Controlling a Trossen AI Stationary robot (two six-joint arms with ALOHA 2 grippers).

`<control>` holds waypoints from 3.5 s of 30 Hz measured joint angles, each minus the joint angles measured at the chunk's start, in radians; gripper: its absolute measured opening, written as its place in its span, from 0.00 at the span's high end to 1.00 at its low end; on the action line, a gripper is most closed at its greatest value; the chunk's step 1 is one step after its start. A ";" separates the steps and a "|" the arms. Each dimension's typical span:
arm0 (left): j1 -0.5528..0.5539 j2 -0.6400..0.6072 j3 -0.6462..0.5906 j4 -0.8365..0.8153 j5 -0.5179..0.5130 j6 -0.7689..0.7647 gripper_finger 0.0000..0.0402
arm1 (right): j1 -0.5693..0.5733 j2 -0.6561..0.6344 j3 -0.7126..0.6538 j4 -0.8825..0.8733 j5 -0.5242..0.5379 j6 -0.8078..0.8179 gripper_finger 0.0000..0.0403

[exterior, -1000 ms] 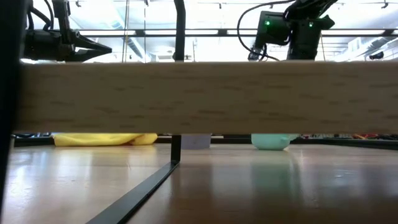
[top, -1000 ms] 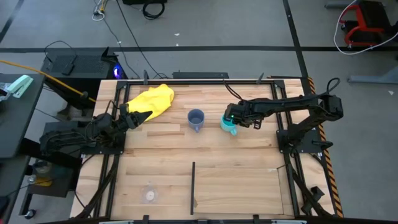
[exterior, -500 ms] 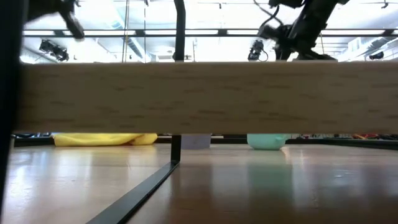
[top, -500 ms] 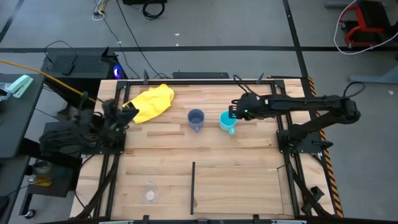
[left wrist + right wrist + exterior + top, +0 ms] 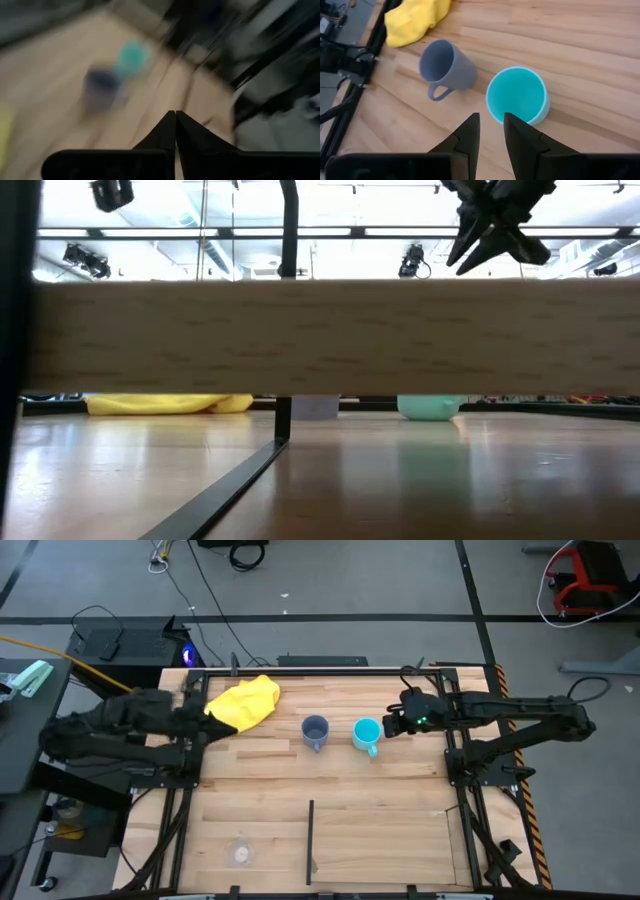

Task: Stack small to large cups/mugs on shelf
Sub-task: Put the transparent mug on the shelf

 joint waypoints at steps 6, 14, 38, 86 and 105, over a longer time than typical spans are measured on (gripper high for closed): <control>-0.150 0.281 0.248 -0.407 -0.002 -0.218 0.97 | 0.021 -0.030 0.000 0.003 -0.003 -0.034 0.76; -0.498 0.531 0.455 -0.730 0.009 -0.657 0.97 | 0.060 -0.042 0.000 0.003 -0.013 -0.099 0.76; -0.909 0.934 0.411 -0.447 0.009 -1.357 0.81 | 0.185 -0.041 0.000 0.009 -0.060 -0.215 0.76; -0.804 1.027 0.120 -0.099 0.146 -1.423 0.96 | 0.294 -0.041 -0.001 0.008 -0.059 -0.203 0.76; -0.375 0.901 0.493 -0.701 -0.031 -0.758 0.98 | 0.294 -0.054 -0.001 -0.081 -0.074 -0.173 0.76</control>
